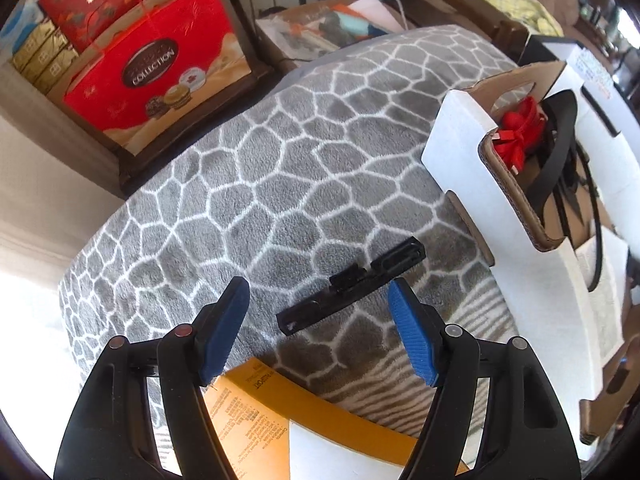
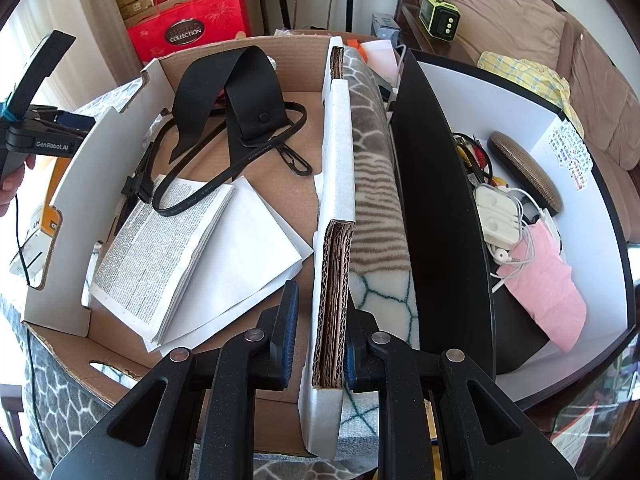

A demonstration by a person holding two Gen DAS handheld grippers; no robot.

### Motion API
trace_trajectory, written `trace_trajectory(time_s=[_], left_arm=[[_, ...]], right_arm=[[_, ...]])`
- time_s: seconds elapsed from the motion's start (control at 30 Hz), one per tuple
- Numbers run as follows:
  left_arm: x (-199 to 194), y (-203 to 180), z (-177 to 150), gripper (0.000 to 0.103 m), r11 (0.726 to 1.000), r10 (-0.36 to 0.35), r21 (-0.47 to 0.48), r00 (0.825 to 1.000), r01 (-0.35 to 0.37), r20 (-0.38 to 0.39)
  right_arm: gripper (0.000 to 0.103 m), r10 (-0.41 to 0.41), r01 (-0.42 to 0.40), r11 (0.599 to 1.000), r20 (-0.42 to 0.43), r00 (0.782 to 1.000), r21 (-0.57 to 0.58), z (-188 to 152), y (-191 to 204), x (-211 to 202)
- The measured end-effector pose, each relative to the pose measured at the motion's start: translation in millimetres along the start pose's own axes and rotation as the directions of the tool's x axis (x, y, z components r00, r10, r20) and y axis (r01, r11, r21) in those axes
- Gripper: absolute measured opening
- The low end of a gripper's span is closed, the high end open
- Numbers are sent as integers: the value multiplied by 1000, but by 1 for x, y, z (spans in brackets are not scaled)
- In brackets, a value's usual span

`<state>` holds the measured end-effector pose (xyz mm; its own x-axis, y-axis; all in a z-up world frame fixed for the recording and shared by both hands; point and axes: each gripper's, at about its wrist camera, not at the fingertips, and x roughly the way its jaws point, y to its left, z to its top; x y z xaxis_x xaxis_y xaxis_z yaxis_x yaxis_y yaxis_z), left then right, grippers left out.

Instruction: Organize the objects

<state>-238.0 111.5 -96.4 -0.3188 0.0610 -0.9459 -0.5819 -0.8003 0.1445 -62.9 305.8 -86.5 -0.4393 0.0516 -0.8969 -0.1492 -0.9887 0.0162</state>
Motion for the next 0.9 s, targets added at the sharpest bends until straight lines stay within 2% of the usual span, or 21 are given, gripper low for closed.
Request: trace_trajectory(time_s=[0.07, 0.13, 0.2, 0.3, 0.53, 0.63, 0.67, 0.7, 0.83, 0.9], left_arm=[[4, -3, 2, 67, 1000, 15, -1, 1000, -15, -8], [6, -1, 4, 63, 999, -15, -40, 1000, 14, -16], [5, 3, 7, 50, 994, -58, -91, 998, 56, -17], [7, 11, 10, 39, 980, -113, -166, 993, 109, -14], [4, 10, 12, 23, 969, -127, -211, 992, 129, 19], [0, 14, 10, 15, 952, -169, -253, 985, 175, 42], [-2, 16, 9, 12, 947, -176, -263, 983, 183, 50], [-3, 17, 8, 5, 942, -185, -274, 981, 194, 59], [-9, 23, 3, 4, 922, -210, -312, 974, 228, 91], [-7, 21, 2, 4, 932, -185, -303, 980, 200, 77]], right_arm=[[19, 0, 0, 1000, 0, 1000, 0, 0, 0, 0], [19, 1, -1, 1000, 0, 1000, 1, 0, 0, 0], [19, 0, 0, 1000, 0, 1000, 0, 0, 0, 0], [19, -1, 1, 1000, -1, 1000, -1, 0, 0, 0], [19, -2, 2, 1000, -1, 1000, 0, 0, -1, 0], [19, -3, 3, 1000, -1, 1000, -1, 0, -1, 0], [19, -3, 3, 1000, -2, 1000, -1, 0, -1, 0], [19, -5, 5, 1000, -2, 1000, -2, -1, -1, 0], [20, -8, 8, 1000, -3, 1000, -2, 0, -1, 0], [20, -8, 8, 1000, -3, 1000, -2, 0, -1, 0]])
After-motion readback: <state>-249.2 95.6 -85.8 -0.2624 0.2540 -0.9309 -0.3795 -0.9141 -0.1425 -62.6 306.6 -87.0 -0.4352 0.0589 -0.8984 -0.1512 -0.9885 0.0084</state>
